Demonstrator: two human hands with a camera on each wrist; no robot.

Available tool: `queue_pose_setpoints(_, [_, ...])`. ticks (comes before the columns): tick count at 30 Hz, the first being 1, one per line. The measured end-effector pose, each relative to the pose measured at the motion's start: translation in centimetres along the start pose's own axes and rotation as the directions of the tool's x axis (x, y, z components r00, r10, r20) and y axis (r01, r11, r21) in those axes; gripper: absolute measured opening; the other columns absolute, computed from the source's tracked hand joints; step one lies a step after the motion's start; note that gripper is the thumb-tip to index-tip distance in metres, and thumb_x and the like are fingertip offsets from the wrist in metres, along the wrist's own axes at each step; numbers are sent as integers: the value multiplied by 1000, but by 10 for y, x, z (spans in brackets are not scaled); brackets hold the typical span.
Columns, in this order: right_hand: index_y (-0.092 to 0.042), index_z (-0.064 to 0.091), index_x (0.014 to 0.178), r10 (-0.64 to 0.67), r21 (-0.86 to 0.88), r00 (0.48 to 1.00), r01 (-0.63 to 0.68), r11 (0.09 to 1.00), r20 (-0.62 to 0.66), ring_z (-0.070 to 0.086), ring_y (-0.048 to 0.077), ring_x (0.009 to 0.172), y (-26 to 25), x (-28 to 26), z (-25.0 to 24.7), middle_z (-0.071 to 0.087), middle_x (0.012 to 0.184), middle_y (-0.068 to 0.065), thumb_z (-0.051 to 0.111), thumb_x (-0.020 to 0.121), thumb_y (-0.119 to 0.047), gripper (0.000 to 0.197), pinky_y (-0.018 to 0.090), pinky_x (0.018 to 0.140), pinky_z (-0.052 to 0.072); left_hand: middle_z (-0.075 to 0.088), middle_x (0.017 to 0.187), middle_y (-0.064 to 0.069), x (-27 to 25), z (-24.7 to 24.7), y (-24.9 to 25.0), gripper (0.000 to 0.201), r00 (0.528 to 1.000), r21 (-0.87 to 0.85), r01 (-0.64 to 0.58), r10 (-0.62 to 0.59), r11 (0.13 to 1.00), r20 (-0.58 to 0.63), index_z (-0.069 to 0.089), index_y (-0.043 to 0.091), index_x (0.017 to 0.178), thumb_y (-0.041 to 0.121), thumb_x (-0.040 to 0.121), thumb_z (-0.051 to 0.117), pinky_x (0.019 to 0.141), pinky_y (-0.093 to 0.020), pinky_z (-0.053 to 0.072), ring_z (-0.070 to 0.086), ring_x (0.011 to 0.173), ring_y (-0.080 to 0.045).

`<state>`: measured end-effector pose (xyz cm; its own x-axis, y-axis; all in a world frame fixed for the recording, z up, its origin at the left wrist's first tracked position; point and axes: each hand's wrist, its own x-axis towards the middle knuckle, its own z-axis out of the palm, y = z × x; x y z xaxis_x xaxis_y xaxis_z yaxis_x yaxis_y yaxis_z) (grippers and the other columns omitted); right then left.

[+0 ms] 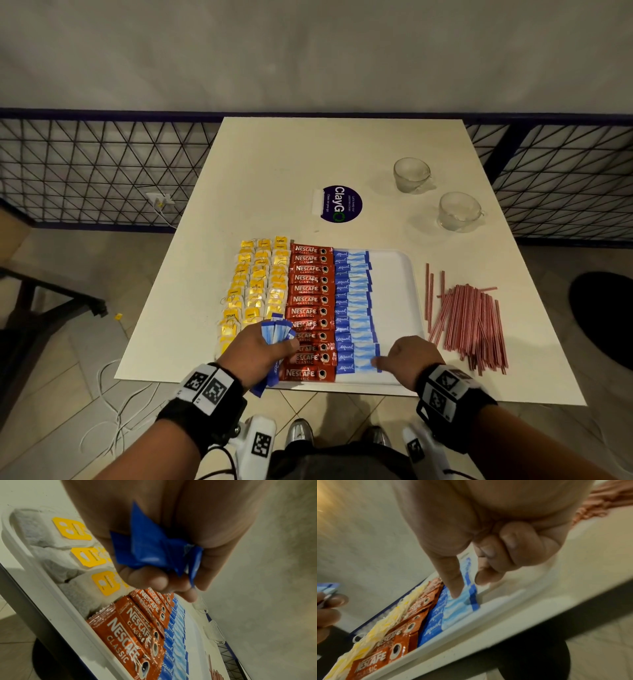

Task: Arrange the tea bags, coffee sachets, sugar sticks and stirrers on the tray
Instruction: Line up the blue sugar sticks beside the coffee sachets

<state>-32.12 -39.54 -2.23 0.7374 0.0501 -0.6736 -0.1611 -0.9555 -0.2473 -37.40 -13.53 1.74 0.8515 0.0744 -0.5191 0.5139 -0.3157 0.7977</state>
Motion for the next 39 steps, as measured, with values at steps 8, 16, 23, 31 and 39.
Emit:
queue_pose_setpoints(8, [-33, 66, 91, -480, 429, 867, 486, 761, -132, 59, -1, 85, -56, -30, -21, 68, 90, -14, 56, 93, -38, 11, 18, 76, 42, 69, 66, 8, -1, 20, 21, 9, 947, 224, -173, 100, 959, 304, 65, 20, 80, 19, 82, 73, 59, -19, 48, 63, 60, -6])
queue_pose_setpoints(16, [-35, 62, 75, -483, 473, 846, 528, 705, -225, 61, 1, 77, -56, -28, -30, 68, 84, -10, 59, 93, -25, 21, 21, 73, 44, 70, 67, 12, 0, 24, 32, 12, 913, 223, -220, 120, 950, 390, 65, 26, 81, 17, 83, 73, 59, -15, 48, 63, 60, -1])
queue_pose_setpoints(23, [-21, 64, 77, -356, 684, 902, 421, 596, -245, 54, -4, 49, -43, -25, -28, 68, 72, -2, 62, 92, -15, 16, 14, 56, 36, 74, 74, -2, 2, 13, 22, 18, 961, 29, -156, 145, 987, 234, 71, 17, 78, 22, 93, 63, 65, -29, 49, 63, 63, -21])
queue_pose_setpoints(31, [-9, 59, 82, -237, 846, 966, 214, 489, -107, 45, 0, 37, -18, -21, -25, 66, 73, 11, 59, 92, -7, 11, 13, 39, 31, 73, 73, -10, 11, 7, 6, 20, 991, -53, -36, 43, 998, 124, 70, 12, 75, 14, 93, 61, 64, -32, 48, 60, 58, -19])
queue_pose_setpoints(39, [-21, 71, 82, -299, 780, 926, 361, 512, -232, 48, 12, 48, -18, -24, -20, 74, 78, 3, 66, 88, -11, 13, 21, 50, 42, 72, 75, -14, 14, 27, 13, 18, 985, -390, 173, -158, 905, 72, 64, 8, 92, 22, 97, 55, 42, -22, 36, 43, 41, -19])
